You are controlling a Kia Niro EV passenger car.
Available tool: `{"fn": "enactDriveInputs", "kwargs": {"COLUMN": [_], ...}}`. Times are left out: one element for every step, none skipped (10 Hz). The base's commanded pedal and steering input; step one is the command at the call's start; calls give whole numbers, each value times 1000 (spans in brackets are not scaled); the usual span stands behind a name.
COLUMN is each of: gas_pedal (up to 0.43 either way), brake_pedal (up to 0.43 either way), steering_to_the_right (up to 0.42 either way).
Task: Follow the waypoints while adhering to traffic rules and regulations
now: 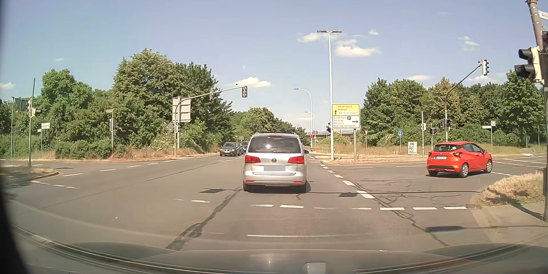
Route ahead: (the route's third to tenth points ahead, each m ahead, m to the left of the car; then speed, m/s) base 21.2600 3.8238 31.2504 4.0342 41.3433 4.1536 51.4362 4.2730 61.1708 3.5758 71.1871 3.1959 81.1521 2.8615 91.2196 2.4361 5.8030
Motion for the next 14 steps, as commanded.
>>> {"fn": "enactDriveInputs", "kwargs": {"gas_pedal": [79,87,98,98,110,110,150,169,189,197,209,220,228,248], "brake_pedal": [30,30,30,30,30,30,30,30,30,30,37,30,30,30], "steering_to_the_right": [1,1,1,1,1,0,1,1,1,0,1,0,1,1]}}
